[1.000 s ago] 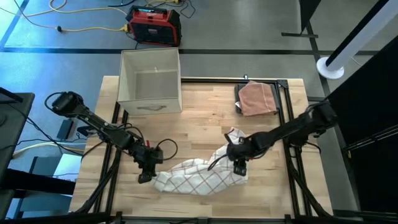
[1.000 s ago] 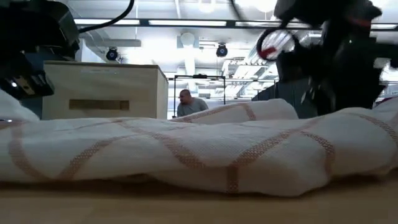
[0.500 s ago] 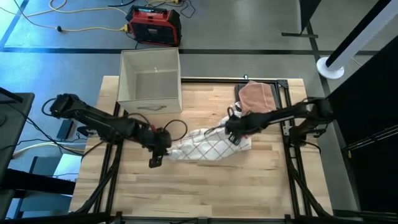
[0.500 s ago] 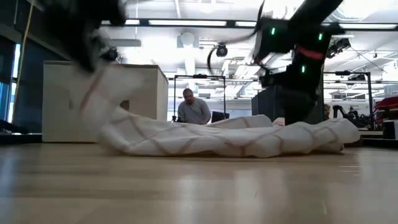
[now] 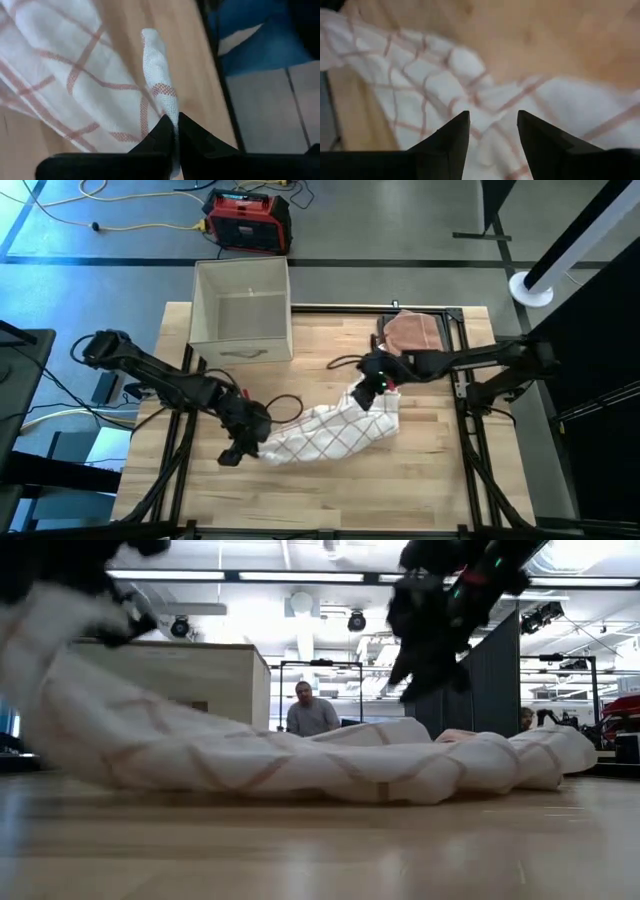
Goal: Fold towel
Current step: Fold the white square towel
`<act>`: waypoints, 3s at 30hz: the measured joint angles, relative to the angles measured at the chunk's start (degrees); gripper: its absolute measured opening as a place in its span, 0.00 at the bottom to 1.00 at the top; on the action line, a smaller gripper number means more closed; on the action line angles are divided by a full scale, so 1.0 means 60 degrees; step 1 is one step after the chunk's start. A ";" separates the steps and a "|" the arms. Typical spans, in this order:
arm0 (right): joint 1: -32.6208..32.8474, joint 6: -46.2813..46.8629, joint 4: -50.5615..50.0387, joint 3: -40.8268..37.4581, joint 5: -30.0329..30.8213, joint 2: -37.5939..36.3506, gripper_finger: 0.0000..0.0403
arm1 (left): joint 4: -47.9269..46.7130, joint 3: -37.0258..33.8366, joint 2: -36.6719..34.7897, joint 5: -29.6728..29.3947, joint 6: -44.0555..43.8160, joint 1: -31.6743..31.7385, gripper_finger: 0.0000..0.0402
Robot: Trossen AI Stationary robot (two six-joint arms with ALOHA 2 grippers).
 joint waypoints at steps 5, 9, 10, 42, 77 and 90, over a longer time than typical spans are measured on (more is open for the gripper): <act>-0.0256 0.0896 0.0337 0.0003 -0.1688 0.0754 0.41 | 0.0033 -0.0482 0.0060 0.0048 -0.0237 -0.0100 0.01; -0.0224 0.1318 0.0615 0.0003 -0.1776 0.0989 0.42 | 0.0120 -0.0581 0.0065 -0.0362 -0.0382 -0.0114 0.01; -0.0206 0.1308 0.0816 0.0003 -0.1767 0.1069 0.42 | 0.0121 -0.0585 0.0065 -0.0424 -0.0371 -0.0114 0.01; 0.3085 -0.1534 -0.2236 -0.0203 0.1544 -0.3177 0.00 | -0.1288 0.1002 -0.0082 -0.0839 -0.0219 0.0457 0.01; 0.4520 -0.0238 0.0811 -0.1280 0.2108 0.0361 0.30 | 0.4023 -0.2475 0.0979 0.0303 -0.1971 0.0217 0.01; 0.4281 -0.0385 0.0656 -0.1280 0.2160 -0.0443 0.01 | 0.3348 -0.2397 0.0907 0.0344 -0.2979 0.0214 0.17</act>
